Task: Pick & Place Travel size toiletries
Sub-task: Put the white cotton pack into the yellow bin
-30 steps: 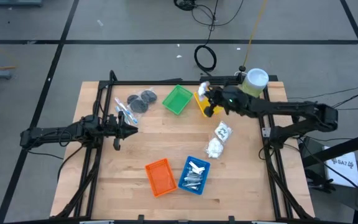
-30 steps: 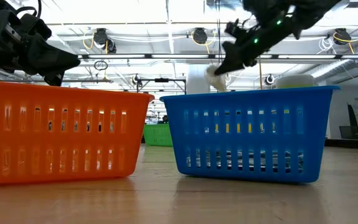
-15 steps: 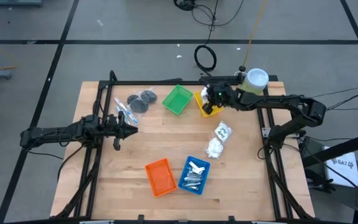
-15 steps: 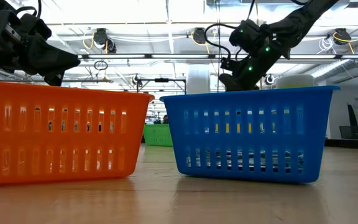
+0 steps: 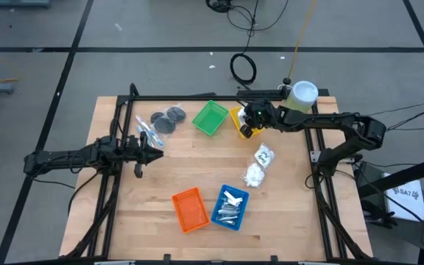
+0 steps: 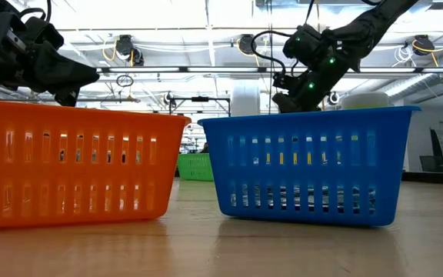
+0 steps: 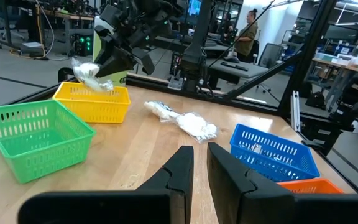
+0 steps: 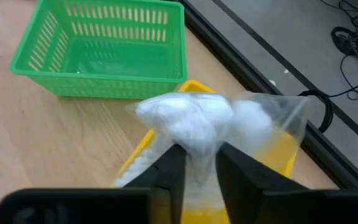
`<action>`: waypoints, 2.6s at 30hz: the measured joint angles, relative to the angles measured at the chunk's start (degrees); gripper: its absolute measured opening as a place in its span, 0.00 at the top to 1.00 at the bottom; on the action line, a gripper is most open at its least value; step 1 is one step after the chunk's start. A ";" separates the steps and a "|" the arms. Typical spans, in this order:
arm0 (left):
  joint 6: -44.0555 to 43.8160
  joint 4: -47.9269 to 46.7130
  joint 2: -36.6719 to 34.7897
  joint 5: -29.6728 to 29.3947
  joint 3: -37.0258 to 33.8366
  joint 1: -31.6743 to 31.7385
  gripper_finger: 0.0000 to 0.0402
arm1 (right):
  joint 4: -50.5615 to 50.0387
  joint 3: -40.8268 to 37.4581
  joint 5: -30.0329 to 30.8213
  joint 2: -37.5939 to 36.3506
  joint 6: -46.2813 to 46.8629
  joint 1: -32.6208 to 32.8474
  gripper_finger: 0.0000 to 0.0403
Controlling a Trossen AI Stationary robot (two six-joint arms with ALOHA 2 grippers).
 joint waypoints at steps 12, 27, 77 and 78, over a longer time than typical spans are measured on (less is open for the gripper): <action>-0.01 -0.02 0.02 0.00 0.00 0.02 0.89 | -0.46 -0.04 6.00 -1.28 -5.35 0.00 0.53; -0.02 -0.02 0.00 -0.01 0.00 0.02 0.89 | -16.59 -0.07 -11.30 -14.24 2.70 3.73 0.57; -0.02 -0.01 0.02 -0.01 0.00 0.00 0.89 | -14.51 -20.57 -6.14 -16.19 15.02 15.23 0.99; -0.01 -0.02 0.01 -0.01 0.00 0.01 0.89 | -14.19 -20.59 -6.14 -16.55 14.86 15.23 0.99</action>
